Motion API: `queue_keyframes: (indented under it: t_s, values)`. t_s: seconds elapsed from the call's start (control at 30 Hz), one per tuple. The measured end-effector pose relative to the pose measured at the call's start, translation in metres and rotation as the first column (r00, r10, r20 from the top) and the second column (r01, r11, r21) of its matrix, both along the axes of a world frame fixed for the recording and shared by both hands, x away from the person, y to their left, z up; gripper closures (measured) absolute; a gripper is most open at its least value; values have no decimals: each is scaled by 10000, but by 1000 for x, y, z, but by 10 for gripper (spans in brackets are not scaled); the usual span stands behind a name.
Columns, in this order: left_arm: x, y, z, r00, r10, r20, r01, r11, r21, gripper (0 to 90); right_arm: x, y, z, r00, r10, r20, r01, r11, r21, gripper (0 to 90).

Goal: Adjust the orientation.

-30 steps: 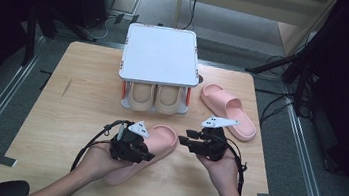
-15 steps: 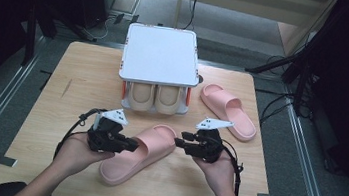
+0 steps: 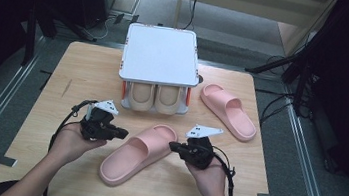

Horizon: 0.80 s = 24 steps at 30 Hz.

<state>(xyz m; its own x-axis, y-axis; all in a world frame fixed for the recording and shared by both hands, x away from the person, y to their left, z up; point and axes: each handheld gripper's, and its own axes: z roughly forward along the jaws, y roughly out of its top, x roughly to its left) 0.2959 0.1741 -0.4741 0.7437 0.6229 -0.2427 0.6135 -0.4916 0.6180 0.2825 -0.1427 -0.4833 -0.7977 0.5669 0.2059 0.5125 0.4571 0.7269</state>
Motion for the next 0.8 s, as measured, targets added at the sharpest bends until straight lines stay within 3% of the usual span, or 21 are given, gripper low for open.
queue_keyframes:
  t_s: [0.1, 0.27, 0.4, 0.53, 0.7, 0.8]
  values:
    - [5, 2, -4, 10000, 53, -10, -52, 9997, 226, 880, -3, 5, -6, 9995, 139, -272, -140, 9999, -32, 900]
    - [11, 2, -9, 9992, 302, -273, -298, 9994, 153, 879, -6, 12, -13, 9980, 287, -560, -302, 9992, -267, 900]
    - [13, -5, -16, 9988, 124, -467, -106, 9992, 389, 878, -3, 17, -17, 9975, 342, -611, -368, 9985, -416, 900]
    - [11, -14, -21, 9986, -49, -535, 86, 9976, 689, 879, 0, 18, -18, 9972, 380, -650, -395, 9990, -220, 900]
    - [6, -12, -23, 9963, 54, -858, -31, 9996, 276, 879, 5, 18, -17, 9981, 267, -550, -287, 9989, -375, 900]
    - [2, -11, -23, 9963, 44, -853, -19, 9996, 296, 880, 9, 18, -19, 9983, 200, -544, -219, 9992, -338, 900]
